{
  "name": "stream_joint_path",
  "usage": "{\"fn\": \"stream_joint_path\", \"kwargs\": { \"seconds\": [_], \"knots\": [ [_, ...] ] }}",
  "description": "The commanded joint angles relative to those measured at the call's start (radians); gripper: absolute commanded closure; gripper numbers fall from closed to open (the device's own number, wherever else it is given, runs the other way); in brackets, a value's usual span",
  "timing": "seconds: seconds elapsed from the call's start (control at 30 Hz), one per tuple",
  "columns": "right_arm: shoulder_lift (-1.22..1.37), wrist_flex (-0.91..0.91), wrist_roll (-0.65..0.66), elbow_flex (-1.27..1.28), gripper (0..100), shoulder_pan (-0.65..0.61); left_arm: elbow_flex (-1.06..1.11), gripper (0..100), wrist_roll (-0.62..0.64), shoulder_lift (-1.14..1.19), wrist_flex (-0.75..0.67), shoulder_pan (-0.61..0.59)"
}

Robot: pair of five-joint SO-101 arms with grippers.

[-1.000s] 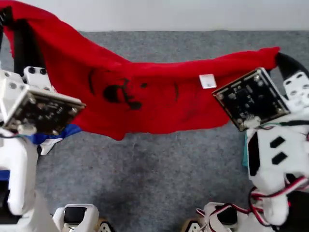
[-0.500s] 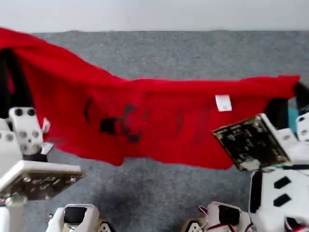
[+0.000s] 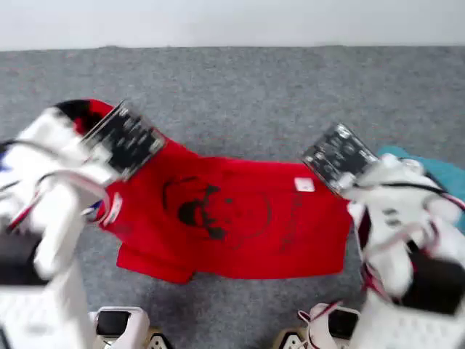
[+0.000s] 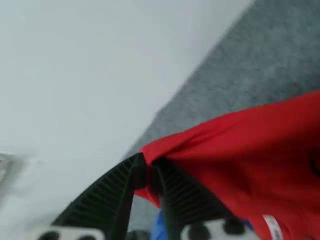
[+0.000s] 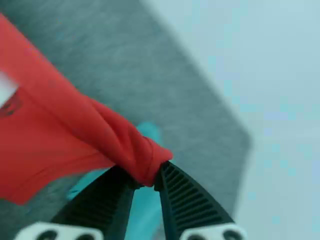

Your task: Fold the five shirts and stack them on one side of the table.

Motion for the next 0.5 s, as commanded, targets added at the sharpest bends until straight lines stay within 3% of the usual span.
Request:
{"fn": "stream_joint_path", "kwargs": {
  "seconds": [0.0,0.27,0.47],
  "knots": [
    [-0.012,-0.208,0.009,0.264,98.8,-0.018,0.251,98,-0.009,-0.002,-0.273,-0.005],
    [0.01,-0.823,0.011,0.658,98.8,-0.019,0.619,98,-0.009,0.044,-0.907,-0.002],
    [0.157,-1.129,0.011,0.669,98.8,-0.018,0.59,98,-0.009,0.215,-1.172,0.005]
  ]
}}
